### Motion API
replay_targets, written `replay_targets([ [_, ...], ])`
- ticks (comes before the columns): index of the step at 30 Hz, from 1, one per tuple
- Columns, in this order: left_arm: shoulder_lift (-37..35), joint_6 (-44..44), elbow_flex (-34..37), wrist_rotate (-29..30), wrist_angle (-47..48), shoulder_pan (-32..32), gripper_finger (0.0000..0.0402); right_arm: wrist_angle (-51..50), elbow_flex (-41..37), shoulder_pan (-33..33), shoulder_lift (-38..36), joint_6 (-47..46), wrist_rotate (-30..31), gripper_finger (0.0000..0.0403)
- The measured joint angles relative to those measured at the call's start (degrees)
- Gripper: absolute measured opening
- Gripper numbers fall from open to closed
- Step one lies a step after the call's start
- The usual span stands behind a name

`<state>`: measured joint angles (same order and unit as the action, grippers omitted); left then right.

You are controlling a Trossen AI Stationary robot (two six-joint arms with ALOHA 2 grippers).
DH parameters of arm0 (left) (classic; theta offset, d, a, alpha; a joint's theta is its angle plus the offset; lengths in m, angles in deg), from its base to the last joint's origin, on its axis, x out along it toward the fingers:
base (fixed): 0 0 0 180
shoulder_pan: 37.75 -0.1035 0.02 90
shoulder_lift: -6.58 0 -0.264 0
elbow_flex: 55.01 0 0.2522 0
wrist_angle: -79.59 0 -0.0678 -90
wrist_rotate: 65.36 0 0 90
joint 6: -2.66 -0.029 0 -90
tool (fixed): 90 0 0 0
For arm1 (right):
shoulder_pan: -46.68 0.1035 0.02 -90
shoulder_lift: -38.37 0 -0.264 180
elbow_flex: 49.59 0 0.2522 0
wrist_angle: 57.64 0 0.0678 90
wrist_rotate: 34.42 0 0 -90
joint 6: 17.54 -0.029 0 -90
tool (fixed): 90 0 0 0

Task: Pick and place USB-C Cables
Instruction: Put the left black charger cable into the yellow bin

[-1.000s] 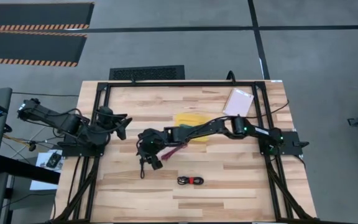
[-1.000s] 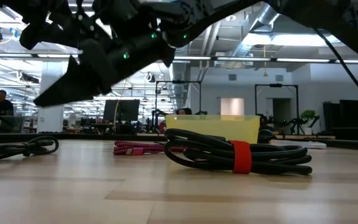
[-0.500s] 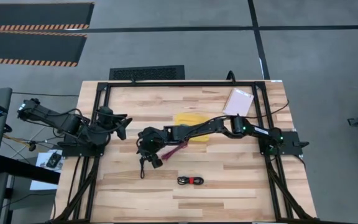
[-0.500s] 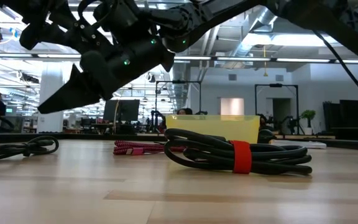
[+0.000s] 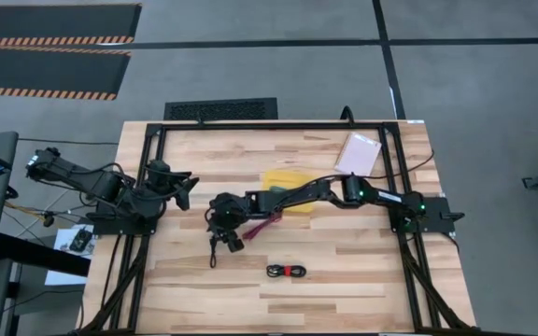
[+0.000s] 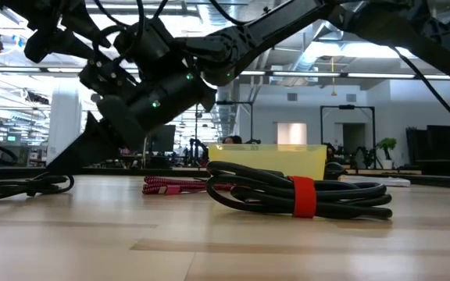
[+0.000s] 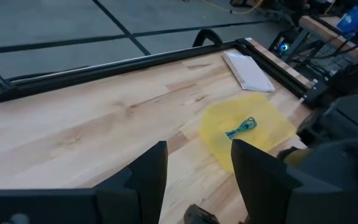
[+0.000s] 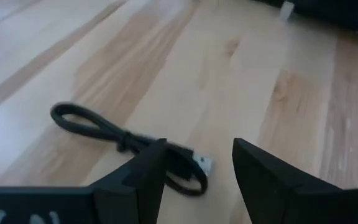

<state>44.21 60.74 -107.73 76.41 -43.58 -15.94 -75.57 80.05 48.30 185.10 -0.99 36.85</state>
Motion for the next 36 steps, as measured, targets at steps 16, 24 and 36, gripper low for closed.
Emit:
replay_targets([
  [16, -0.02, -0.26, 0.02, -0.29, -0.02, 0.00, 0.0167, -0.24, 0.07, -0.25, 0.75, -1.34, -1.04, 0.0199],
  [24, -0.01, -0.37, 0.02, -0.27, 0.00, 0.01, 0.0167, -0.38, -0.04, -0.65, 1.86, -3.93, -2.48, 0.0192],
  [36, -0.02, -0.42, 0.02, 0.10, 0.09, 0.00, 0.0167, -3.28, 0.09, -0.88, 1.67, -6.14, -1.55, 0.0032],
])
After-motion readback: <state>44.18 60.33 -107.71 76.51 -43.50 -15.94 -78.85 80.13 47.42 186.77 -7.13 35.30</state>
